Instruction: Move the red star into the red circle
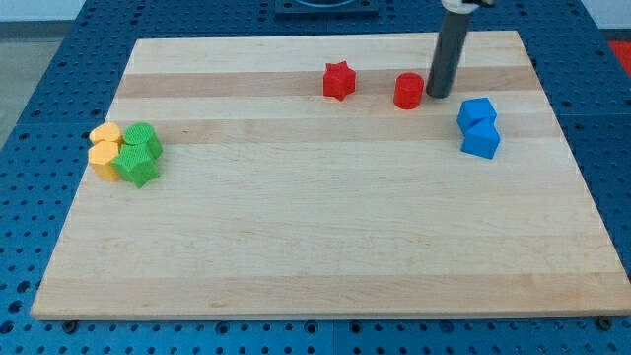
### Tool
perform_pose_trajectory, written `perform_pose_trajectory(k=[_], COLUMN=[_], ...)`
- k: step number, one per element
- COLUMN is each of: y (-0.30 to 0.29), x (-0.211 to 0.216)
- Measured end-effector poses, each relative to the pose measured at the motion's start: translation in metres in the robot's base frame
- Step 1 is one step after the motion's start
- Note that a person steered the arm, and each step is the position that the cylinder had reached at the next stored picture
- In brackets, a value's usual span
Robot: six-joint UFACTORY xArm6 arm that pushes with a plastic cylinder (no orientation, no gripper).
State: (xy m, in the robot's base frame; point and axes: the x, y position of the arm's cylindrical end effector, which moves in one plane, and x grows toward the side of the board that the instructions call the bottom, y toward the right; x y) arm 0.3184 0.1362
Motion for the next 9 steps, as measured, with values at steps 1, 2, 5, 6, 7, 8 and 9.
perform_pose_trajectory(k=[1, 2, 5, 6, 7, 8, 9], y=[-0.047, -0.092, -0.029, -0.023, -0.05, -0.082, -0.107], x=[0.002, 0.01, 0.023, -0.01, -0.033, -0.035, -0.029])
